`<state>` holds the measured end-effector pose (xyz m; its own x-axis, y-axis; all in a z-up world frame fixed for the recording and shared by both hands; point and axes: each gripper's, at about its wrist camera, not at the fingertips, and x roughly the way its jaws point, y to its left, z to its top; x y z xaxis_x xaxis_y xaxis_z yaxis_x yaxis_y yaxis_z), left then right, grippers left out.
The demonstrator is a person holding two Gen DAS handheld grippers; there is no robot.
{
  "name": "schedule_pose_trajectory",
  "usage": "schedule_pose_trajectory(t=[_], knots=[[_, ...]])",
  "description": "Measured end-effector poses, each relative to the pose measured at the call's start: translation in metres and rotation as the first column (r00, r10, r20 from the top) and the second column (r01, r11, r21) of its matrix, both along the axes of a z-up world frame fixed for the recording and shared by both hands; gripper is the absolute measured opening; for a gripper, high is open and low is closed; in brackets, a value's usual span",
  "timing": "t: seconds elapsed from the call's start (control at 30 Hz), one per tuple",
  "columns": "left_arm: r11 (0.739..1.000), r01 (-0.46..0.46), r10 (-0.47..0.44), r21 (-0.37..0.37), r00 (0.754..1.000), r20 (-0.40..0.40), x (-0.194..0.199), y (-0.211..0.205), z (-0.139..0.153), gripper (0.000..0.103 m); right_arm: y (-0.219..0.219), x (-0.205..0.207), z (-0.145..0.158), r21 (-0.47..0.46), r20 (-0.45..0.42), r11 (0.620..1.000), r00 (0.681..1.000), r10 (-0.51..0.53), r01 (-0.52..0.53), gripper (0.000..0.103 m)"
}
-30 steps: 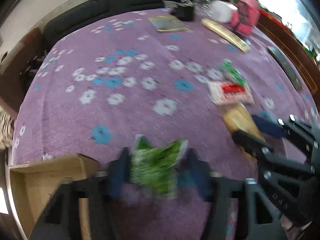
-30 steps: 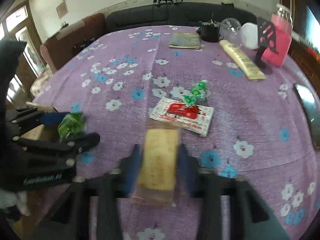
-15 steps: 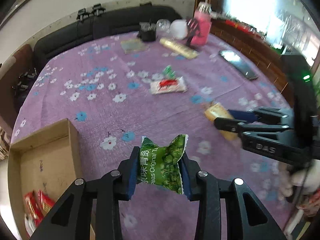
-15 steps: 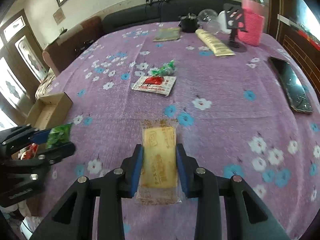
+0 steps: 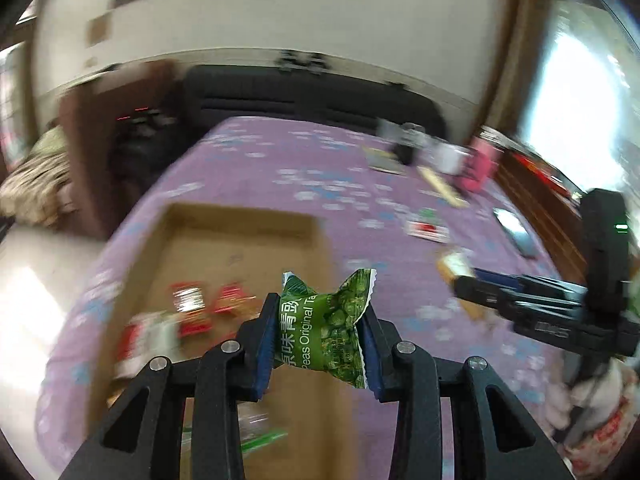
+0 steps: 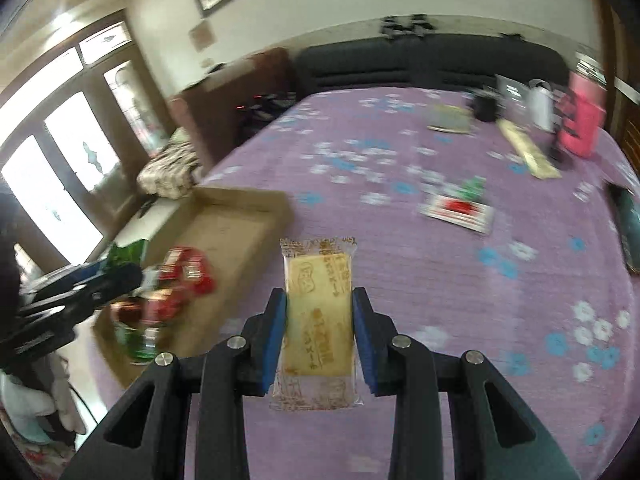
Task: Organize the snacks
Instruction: 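Carry the pea bag and biscuit packet over the box and open both tools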
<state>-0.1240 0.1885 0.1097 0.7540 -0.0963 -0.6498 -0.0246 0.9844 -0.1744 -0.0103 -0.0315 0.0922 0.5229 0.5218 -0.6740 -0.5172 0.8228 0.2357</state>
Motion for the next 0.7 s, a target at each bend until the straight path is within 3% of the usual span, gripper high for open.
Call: schedule_pose_trajectory(t=[0.1,0.33,0.63,0.7], knots=[[0.996,-0.093,0.092,-0.013,0.996,-0.019,-0.011,0.029,-0.015,0.039,0.04,-0.008,-0.001,-0.008,0.004,0.998,0.998,0.07,-0.07,0.032],[0.986,-0.164,0.162,-0.02,0.984,-0.069,-0.011,0.048,-0.049,0.039,0.113,-0.021,-0.02,-0.082,-0.008,0.983,0.987,0.162,-0.162,0.032],[0.979,-0.197,0.199,0.044,0.979,-0.049,-0.011,0.045,-0.048,0.039,0.145,-0.013,-0.045,-0.159,-0.03,0.976,0.989,0.146,-0.148,0.031],[0.974,-0.215,0.217,0.067,0.975,-0.035,-0.013,0.046,-0.046,0.044,0.146,-0.01,-0.047,-0.16,-0.032,0.976,0.989,0.143,-0.146,0.031]])
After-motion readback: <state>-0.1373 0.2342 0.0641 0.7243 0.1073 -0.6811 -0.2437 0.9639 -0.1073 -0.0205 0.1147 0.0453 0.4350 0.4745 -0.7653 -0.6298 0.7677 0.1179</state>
